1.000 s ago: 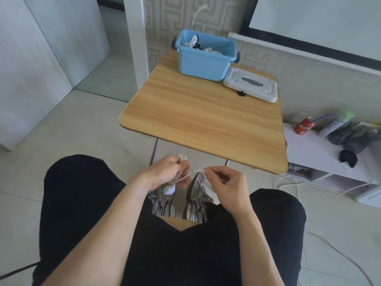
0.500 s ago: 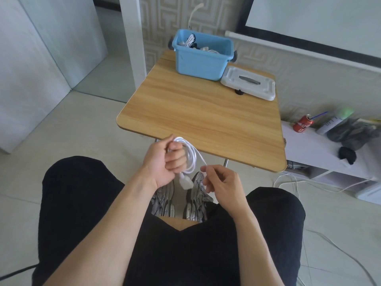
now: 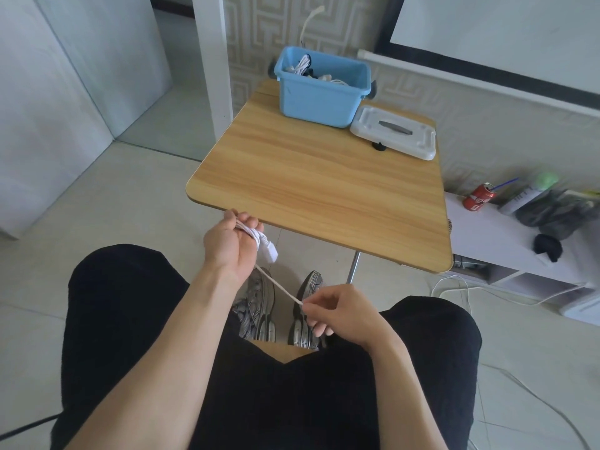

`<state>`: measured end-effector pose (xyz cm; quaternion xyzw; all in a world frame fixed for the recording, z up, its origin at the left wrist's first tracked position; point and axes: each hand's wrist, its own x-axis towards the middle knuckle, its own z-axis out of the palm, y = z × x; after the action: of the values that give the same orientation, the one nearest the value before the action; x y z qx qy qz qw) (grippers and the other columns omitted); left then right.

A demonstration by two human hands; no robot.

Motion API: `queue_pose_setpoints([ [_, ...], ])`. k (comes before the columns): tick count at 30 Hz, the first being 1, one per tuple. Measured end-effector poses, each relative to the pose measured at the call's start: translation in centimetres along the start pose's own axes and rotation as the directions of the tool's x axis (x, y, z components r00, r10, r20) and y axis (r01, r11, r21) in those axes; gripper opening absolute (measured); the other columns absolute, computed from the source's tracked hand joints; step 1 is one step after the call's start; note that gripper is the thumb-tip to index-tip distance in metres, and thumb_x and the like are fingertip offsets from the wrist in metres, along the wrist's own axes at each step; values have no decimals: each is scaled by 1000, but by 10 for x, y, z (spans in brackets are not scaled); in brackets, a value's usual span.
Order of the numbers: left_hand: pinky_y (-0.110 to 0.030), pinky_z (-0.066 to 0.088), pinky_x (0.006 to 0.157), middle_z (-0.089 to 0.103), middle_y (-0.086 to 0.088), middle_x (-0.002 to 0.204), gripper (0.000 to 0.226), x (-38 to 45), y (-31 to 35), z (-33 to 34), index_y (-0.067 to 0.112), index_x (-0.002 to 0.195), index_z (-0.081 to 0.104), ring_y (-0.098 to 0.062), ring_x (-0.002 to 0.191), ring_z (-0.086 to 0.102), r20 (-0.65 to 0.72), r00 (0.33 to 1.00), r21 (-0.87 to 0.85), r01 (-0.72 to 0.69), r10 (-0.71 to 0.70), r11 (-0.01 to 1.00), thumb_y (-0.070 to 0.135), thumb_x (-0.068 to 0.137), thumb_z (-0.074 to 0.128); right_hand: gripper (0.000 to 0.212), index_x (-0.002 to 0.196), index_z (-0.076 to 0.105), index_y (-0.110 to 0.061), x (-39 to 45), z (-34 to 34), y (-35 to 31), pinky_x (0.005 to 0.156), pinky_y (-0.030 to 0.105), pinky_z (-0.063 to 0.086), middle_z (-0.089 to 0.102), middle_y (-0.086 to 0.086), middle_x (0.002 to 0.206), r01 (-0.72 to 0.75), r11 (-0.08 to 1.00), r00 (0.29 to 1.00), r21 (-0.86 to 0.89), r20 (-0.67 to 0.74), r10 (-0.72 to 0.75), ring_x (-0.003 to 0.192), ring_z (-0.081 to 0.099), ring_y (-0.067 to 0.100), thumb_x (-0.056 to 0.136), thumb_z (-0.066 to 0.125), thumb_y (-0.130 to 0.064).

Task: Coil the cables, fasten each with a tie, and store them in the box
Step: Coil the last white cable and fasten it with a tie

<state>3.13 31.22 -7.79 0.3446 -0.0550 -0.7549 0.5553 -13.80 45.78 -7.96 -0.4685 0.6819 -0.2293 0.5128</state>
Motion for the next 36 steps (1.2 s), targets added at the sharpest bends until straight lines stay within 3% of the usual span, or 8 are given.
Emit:
queue_pose_setpoints([
  [3, -33, 43, 64, 52, 1, 62, 33, -3, -4, -4, 11, 79, 48, -17, 57, 46, 23, 998, 460, -57, 52, 886, 19, 109, 36, 9, 98, 78, -27, 1, 0, 0, 73, 29, 60, 77, -4, 80, 55, 996, 998, -75, 11, -54, 69, 71, 11, 92, 72, -27],
  [6, -36, 44, 69, 59, -2, 65, 35, -13, -8, -7, 10, 80, 56, -19, 63, 53, 168, 984, 896, -130, -53, 424, 25, 108, 40, 8, 94, 80, -29, 2, 1, -2, 69, 30, 58, 76, -5, 80, 126, 991, 980, -40, -148, -131, 71, 69, 11, 89, 74, -29],
  [9, -34, 48, 78, 63, -4, 80, 30, -23, -10, -4, 6, 92, 59, -14, 72, 60, 221, 932, 970, -179, -287, 166, 24, 107, 41, 7, 92, 81, -24, 1, -1, -6, 64, 19, 54, 76, -9, 79, 178, 982, 919, 56, -367, -146, 71, 70, 7, 90, 75, -23],
  [12, -30, 50, 71, 69, 2, 79, 28, -31, -15, -1, 4, 104, 61, -14, 72, 63, 203, 819, 979, -160, -537, 126, 22, 108, 40, 8, 92, 81, -24, 2, -3, -6, 67, 14, 51, 77, -15, 83, 232, 970, 858, 78, -486, -166, 78, 70, 0, 89, 75, -19],
  [23, -28, 24, 46, 29, 9, 49, 46, -30, -16, 1, 18, 72, 54, -12, 42, 21, 349, 446, 891, 114, -824, 439, 46, 101, 33, 19, 89, 78, -20, 2, -4, -8, 61, 21, 51, 76, -5, 76, 237, 941, 841, 242, -537, -74, 66, 66, 4, 88, 76, -39],
  [27, -22, 24, 43, 24, 8, 45, 46, -30, -12, 4, 25, 58, 44, -11, 41, 22, 433, 566, 780, 156, -702, 606, 41, 100, 40, 24, 88, 75, -13, 4, -3, -7, 62, 31, 54, 73, 3, 69, 246, 926, 889, 287, -448, -98, 62, 66, 15, 102, 60, -25],
  [31, -22, 29, 44, 24, 7, 48, 54, -22, -7, 8, 21, 63, 49, -12, 43, 21, 474, 756, 359, 303, -452, 883, 42, 108, 27, 24, 94, 74, -9, 1, -5, -5, 58, 29, 51, 69, 5, 68, 230, 923, 914, 308, -395, -96, 55, 59, 16, 104, 56, -21],
  [36, -27, 37, 64, 37, 6, 62, 42, -12, 8, 1, 17, 80, 49, -13, 54, 34, 349, 920, 55, 169, -177, 984, 37, 109, 26, 18, 95, 74, -13, 1, -5, -5, 54, 26, 47, 68, -1, 66, 161, 961, 933, 225, -351, -74, 49, 53, 12, 101, 61, -24],
])
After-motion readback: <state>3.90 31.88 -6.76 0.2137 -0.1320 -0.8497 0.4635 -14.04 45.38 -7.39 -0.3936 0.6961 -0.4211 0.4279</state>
